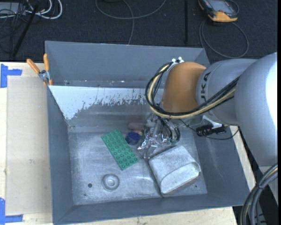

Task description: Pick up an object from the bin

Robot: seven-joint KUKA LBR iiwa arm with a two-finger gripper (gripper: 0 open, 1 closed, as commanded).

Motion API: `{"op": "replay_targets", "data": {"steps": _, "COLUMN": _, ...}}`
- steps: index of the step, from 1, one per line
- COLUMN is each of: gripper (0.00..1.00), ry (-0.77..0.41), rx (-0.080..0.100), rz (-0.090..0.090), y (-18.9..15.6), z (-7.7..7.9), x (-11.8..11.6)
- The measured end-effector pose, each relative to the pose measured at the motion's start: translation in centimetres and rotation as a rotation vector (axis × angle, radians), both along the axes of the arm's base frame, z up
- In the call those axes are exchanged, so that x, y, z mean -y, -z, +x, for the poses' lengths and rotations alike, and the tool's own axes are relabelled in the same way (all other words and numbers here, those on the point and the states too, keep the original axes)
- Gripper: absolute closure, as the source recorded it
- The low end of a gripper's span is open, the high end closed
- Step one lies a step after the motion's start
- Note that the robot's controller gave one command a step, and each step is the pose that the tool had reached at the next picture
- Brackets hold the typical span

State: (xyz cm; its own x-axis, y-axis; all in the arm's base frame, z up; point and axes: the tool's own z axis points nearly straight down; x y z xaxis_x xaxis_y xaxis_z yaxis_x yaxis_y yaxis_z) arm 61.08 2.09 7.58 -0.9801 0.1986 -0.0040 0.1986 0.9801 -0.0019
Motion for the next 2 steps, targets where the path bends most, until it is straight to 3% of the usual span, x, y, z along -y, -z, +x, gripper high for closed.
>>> {"op": "replay_targets", "data": {"steps": 1, "gripper": 1.00, "ry": -0.001, "rx": 0.007, "rz": 0.003, "y": -0.1, "z": 0.1, "x": -0.1}}
{"op": "replay_targets", "data": {"steps": 2, "gripper": 1.00, "ry": -0.173, "rx": 0.005, "rz": 0.001, "y": -14.1, "z": -1.1, "x": 0.4}}
